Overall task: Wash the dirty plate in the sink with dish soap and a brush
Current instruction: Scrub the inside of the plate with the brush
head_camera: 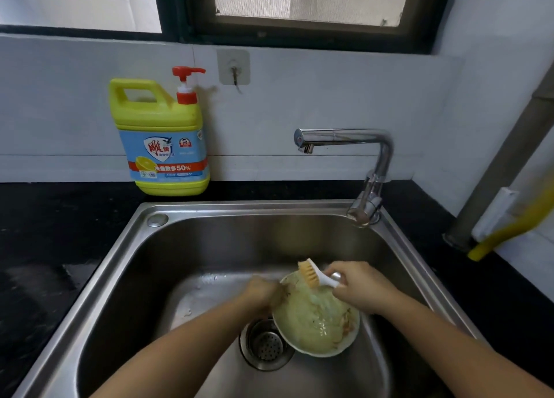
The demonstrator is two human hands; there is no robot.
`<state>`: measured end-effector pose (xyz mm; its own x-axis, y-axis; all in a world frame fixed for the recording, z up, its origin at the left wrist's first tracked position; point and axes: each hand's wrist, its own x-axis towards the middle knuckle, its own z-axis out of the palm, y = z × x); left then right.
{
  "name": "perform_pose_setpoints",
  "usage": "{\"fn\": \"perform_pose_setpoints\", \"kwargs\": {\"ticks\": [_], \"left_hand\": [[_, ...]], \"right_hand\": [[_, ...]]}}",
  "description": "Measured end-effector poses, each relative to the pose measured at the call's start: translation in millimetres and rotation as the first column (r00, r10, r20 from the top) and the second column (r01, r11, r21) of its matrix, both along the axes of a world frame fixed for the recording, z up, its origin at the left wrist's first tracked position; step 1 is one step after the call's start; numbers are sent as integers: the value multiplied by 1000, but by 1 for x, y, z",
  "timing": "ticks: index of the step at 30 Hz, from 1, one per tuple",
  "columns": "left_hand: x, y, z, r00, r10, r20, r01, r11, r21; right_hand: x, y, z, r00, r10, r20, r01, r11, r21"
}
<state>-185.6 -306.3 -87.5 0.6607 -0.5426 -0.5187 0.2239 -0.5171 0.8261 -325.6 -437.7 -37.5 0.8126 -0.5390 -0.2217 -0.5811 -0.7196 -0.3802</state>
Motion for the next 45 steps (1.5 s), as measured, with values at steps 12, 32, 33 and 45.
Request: {"fn": "perform_pose_setpoints", "kwargs": {"ticks": [12,32,33,45], "left_hand": [[-10,8,-44,977,-182,-114,184,983,6],[6,56,40,974,28,-225,-77,974,-213],[5,61,45,973,45,-226,-97,969,-227],[-16,102,70,929,188,-319,-296,894,-335]], "right_hand": [[0,-6,-2,967,123,-225,-181,949,-257],[2,35,20,804,563,-193,-590,713,-378],[2,35,23,807,563,-176,-583,713,-390],[12,54,60,898,305,-317,-439,577,-689]]}}
